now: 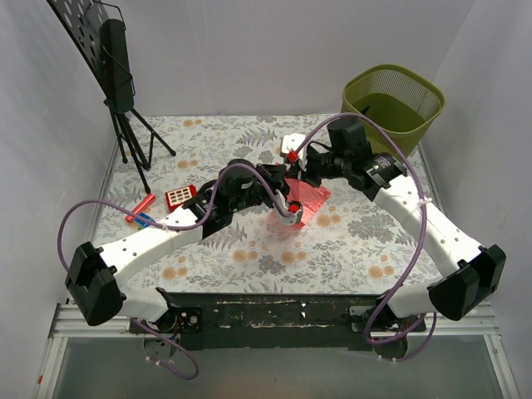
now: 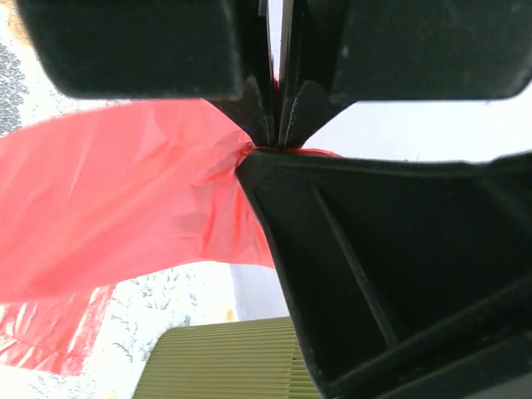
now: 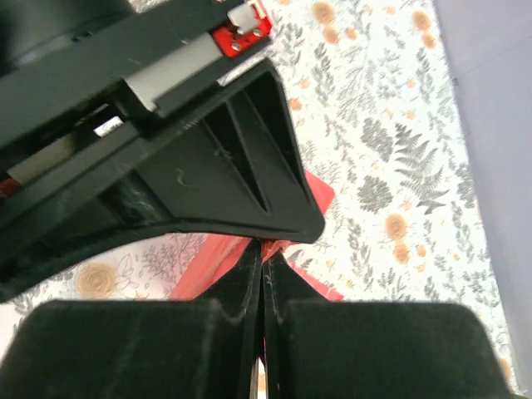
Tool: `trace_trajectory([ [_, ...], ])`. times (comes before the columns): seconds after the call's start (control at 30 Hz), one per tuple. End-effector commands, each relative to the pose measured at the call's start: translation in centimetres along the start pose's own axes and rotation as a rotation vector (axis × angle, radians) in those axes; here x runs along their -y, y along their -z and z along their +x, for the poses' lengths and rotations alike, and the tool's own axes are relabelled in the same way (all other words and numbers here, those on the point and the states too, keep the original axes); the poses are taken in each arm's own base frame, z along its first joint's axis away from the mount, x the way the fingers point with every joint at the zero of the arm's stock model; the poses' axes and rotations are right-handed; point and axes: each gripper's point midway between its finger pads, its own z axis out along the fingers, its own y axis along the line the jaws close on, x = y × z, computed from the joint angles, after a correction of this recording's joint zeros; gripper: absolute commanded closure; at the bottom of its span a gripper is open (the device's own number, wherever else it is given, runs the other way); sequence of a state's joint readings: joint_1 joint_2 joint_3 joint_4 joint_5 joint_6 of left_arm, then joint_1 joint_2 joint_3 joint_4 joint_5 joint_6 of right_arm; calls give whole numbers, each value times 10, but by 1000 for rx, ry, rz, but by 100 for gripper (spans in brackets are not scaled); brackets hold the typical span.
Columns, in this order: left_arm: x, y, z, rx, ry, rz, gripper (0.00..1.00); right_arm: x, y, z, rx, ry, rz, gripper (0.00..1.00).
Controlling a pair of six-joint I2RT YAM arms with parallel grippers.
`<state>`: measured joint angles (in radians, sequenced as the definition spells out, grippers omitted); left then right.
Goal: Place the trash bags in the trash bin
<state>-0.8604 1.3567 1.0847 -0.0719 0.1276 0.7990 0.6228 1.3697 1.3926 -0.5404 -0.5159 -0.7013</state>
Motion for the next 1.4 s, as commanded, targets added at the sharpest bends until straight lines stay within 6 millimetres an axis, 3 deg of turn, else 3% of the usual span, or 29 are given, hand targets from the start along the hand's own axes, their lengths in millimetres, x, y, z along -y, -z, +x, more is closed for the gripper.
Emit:
trace_trajectory([
  [0.0, 5, 10, -30, 124, 22, 23, 100, 53, 4, -44, 122, 123, 160, 99],
  [0.1, -15, 13, -33, 131, -2, -26, 100, 40, -14, -8, 48, 99, 99, 99],
  [0.13, -24, 13, -33, 132, -12, -63, 100, 32, -17, -4, 48, 87, 69, 99],
  [0.3, -72, 16, -34, 126, -8, -233, 100, -29, -30, 3, 37, 78, -104, 99],
  [0.4, -69, 14, -28, 108, 0, -232, 100, -54, -26, -1, 40, 88, -189, 99],
  [0.5, -35, 11, -23, 98, 19, -127, 100, -36, -11, -43, 146, 111, -129, 99],
  [0.6, 11, 17, -24, 114, 44, 14, 100, 1, 6, -85, 247, 87, -18, 99],
  [0.67, 7, 28, -29, 132, 41, -10, 100, 27, 8, -87, 238, 84, 58, 99],
  [0.77, -11, 37, -30, 120, 24, -44, 100, 46, -7, -62, 171, 87, 88, 99],
  [0.87, -30, 40, -28, 99, 2, -83, 100, 33, -24, -37, 121, 67, 25, 99],
  [0.97, -50, 36, -23, 70, -13, -155, 100, 2, -37, -25, 88, 48, -69, 99],
  [1.07, -62, 26, -11, 16, 2, -207, 100, -25, -35, -31, 103, 55, -138, 99],
  [1.17, -50, 13, 0, -21, 25, -191, 100, -43, -26, -49, 136, 54, -201, 99],
  [1.27, -18, 7, 3, -17, 35, -118, 100, -32, -9, -81, 229, 56, -166, 99],
  [1.37, -3, 19, -8, 43, 31, -98, 100, 1, 2, -100, 276, 53, -44, 99],
])
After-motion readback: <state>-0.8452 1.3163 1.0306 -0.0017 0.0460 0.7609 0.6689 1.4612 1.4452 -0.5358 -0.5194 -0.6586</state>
